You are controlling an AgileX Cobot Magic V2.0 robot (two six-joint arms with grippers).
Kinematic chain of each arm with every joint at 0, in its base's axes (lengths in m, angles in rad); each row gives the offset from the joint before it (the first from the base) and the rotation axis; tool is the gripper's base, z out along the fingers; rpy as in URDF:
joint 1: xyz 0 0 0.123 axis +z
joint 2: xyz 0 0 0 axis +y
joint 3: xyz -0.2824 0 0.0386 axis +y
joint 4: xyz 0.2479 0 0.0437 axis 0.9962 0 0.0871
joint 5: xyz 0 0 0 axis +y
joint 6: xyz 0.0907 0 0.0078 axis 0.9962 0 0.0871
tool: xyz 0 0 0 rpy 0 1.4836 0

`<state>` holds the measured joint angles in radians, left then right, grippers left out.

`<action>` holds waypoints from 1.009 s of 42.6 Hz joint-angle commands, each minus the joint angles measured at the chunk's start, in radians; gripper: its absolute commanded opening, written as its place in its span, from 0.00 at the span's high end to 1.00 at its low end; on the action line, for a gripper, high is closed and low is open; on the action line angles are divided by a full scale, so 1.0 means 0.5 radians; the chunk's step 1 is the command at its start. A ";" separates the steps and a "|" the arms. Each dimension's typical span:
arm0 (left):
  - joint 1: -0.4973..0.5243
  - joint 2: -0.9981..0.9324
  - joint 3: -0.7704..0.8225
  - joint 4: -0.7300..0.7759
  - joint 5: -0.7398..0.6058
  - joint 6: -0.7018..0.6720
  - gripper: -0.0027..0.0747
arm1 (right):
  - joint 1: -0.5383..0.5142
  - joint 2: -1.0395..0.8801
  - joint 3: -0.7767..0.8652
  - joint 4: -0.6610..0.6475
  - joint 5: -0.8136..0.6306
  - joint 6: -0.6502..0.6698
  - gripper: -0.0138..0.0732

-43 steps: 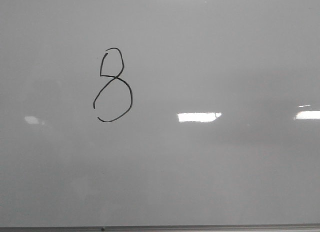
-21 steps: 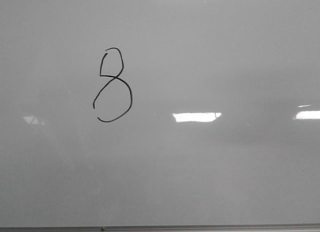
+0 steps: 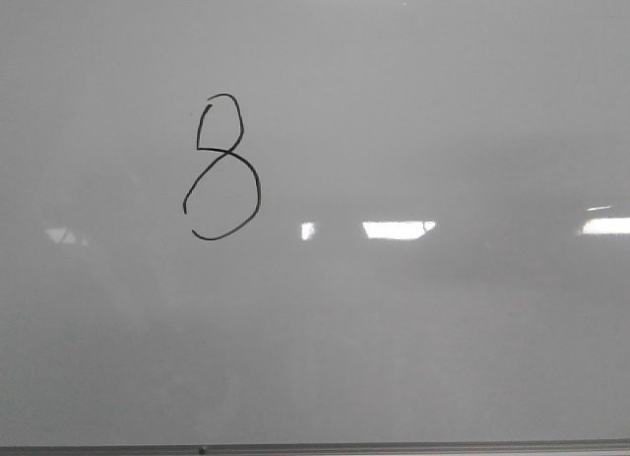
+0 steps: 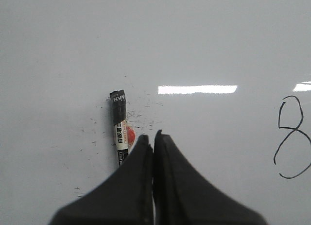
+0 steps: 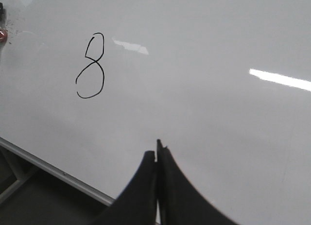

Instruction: Write number 8 on whiteboard

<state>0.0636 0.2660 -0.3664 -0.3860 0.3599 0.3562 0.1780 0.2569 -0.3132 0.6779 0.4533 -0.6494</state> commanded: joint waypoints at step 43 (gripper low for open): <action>-0.127 -0.569 0.772 0.642 -0.626 -0.635 0.99 | -0.016 0.021 -0.056 0.049 -0.112 0.003 0.92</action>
<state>0.0075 -0.0064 0.0062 -0.0666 0.1405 0.0484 0.1780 0.2569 -0.3132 0.6788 0.4533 -0.6494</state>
